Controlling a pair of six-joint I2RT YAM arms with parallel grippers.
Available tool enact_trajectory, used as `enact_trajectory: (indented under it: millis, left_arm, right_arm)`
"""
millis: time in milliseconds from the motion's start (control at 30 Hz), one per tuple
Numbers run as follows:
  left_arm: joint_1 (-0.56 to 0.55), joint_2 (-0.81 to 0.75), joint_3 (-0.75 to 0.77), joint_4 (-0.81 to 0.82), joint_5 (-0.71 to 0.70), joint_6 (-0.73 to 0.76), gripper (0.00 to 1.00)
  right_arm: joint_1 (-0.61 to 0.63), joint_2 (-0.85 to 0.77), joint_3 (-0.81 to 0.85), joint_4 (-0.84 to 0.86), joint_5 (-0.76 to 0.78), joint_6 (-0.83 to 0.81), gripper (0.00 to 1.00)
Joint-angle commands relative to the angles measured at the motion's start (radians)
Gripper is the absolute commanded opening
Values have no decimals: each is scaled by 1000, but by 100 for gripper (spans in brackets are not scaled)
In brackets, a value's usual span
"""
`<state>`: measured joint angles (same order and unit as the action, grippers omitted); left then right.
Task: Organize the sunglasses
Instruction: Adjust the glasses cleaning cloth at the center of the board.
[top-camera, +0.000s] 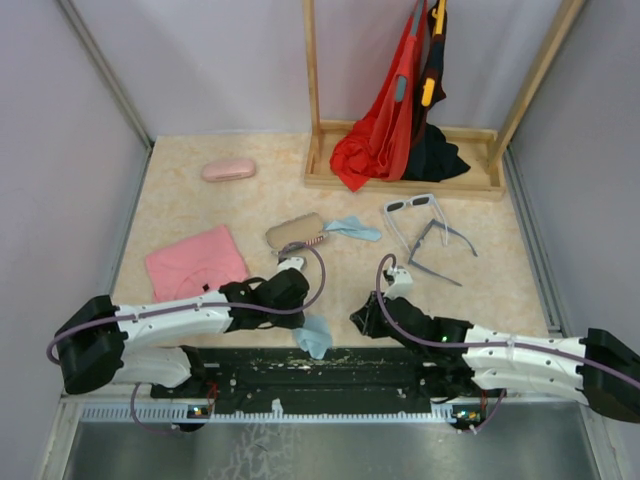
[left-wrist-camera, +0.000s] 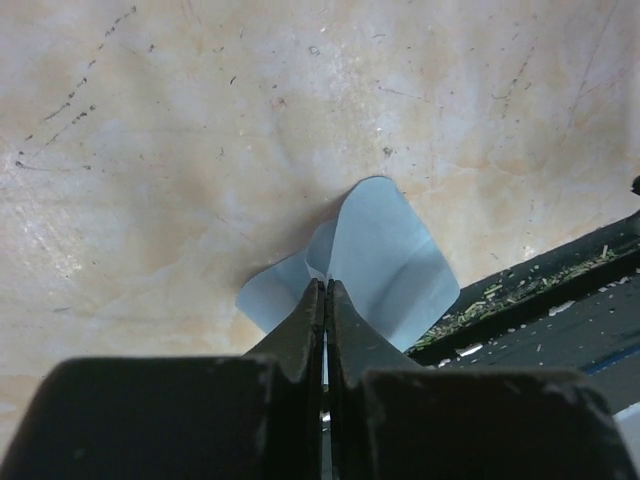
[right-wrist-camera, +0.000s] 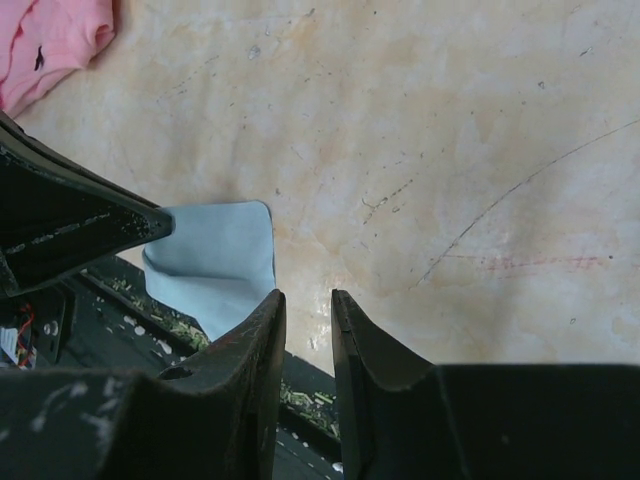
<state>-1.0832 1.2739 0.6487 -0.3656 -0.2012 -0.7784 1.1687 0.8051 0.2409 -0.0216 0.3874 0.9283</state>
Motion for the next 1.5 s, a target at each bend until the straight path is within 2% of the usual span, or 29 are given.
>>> enact_trajectory:
  millis: [0,167,467,533,700,767,833,900,967,1033,1133,1300,1400,1467]
  left_arm:
    - [-6,-54,49,34,-10,52,1]
    - [-6,-87,99,135,-9,193,1]
    - [-6,-13,234,265,23,441,1]
    - [-5,-19,204,319,40,484,1]
    - [-5,-86,-32,512,43,576,1]
    - [-4,-99,-86,499,45,579,1]
    - [-4,-112,-102,425,61,546,6]
    - [-6,-154,-120,382,70,490,17]
    - [-6,-246,-195,412,102,461,29]
    - [-6,-356,-254,430,111,427,36]
    - [-5,-510,-317,398,75,379,41]
    - [-4,-653,-372,314,-64,262,39]
    - [-4,-627,-363,272,-112,167,44]
    - [-4,-538,-340,283,-94,147,46]
  right_arm:
    - [-4,-36,5,38,14,-3,26]
    - [-4,-71,10,18,36,-8,26]
    - [-4,-197,20,-90,107,-10,26]
    - [-4,-231,18,-112,116,-13,26]
    - [-4,-284,3,-144,117,-16,26]
    - [-4,-288,-8,-132,108,-18,26]
    - [-4,-281,-17,-114,100,-18,26]
    - [-4,-268,-23,-96,91,-18,26]
    - [-4,-252,-22,-80,80,-24,26]
    - [-4,-236,-18,-73,72,-34,26]
    - [-4,-213,-13,-65,68,-41,27]
    - [-4,-151,16,-50,53,-73,29]
    - [-3,-79,56,-57,46,-87,29]
    - [-4,-34,80,-62,46,-93,29]
